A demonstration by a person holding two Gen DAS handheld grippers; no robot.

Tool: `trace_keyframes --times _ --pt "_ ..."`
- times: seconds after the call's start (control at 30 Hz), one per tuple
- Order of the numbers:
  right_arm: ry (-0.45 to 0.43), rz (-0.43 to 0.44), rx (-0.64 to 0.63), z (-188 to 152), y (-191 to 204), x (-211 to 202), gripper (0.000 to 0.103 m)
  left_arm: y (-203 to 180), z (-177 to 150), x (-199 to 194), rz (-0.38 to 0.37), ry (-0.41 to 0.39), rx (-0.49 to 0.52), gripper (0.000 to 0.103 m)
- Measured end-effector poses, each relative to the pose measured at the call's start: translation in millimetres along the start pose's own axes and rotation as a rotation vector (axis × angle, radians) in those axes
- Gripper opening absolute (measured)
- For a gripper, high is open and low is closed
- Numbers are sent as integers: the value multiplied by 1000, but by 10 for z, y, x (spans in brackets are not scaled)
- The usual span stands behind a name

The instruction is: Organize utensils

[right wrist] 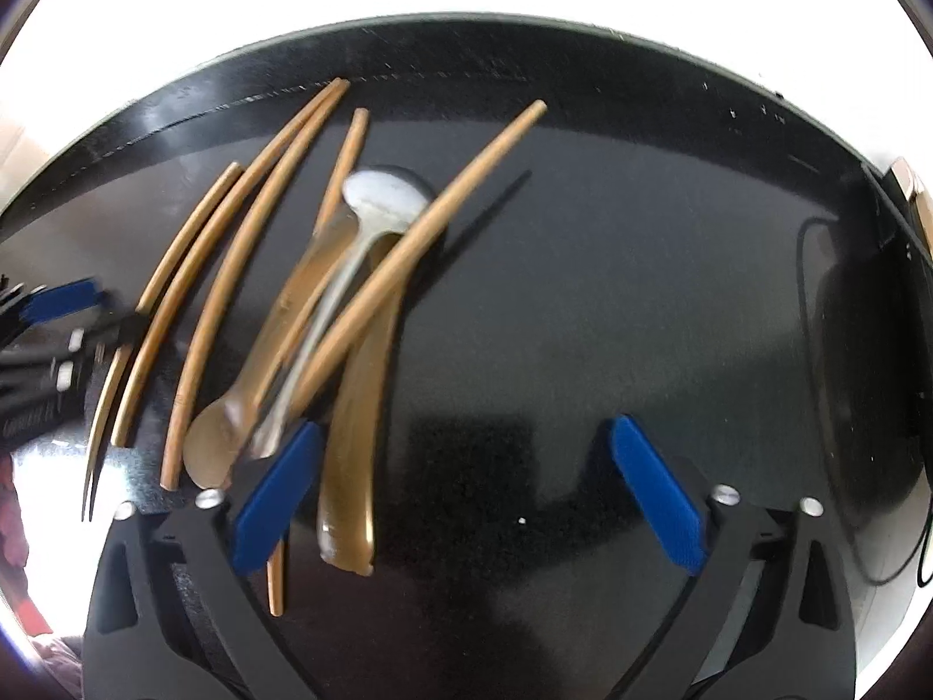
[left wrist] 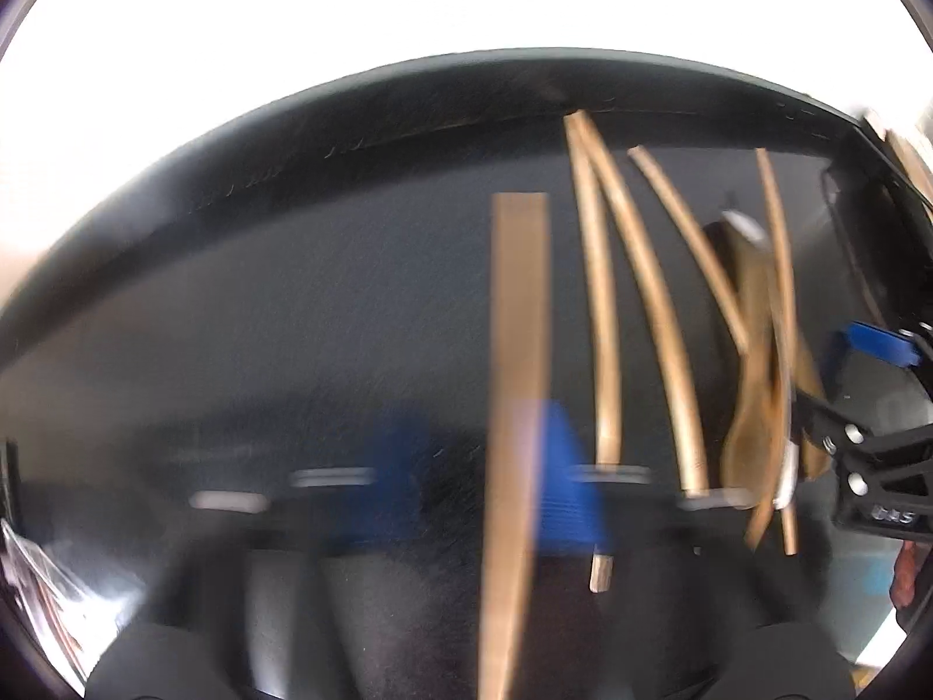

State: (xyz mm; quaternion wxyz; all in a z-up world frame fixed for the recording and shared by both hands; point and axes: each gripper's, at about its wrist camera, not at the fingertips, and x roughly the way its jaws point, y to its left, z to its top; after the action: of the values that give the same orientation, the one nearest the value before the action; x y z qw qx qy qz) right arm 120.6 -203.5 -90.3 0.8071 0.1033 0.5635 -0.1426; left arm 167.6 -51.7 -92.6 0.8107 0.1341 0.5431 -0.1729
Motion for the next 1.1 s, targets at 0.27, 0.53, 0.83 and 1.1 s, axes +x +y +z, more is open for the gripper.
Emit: trace_keyframes --times 0.27,0.53,0.83,1.1 --pt "8 195 132 -20 -105 -377 15 -64 -38 -459 -134 -39 -41 5" --pt "-100 227 184 -101 -256 -1038 1 140 -213 -1073 -168 -140 -98 5" --pt "17 117 167 -619 -285 -746 1 115 -469 -1308 -173 -144 -94 5" --pt "40 132 103 -902 -394 -493 93 131 -528 -1299 -174 -129 -84 5"
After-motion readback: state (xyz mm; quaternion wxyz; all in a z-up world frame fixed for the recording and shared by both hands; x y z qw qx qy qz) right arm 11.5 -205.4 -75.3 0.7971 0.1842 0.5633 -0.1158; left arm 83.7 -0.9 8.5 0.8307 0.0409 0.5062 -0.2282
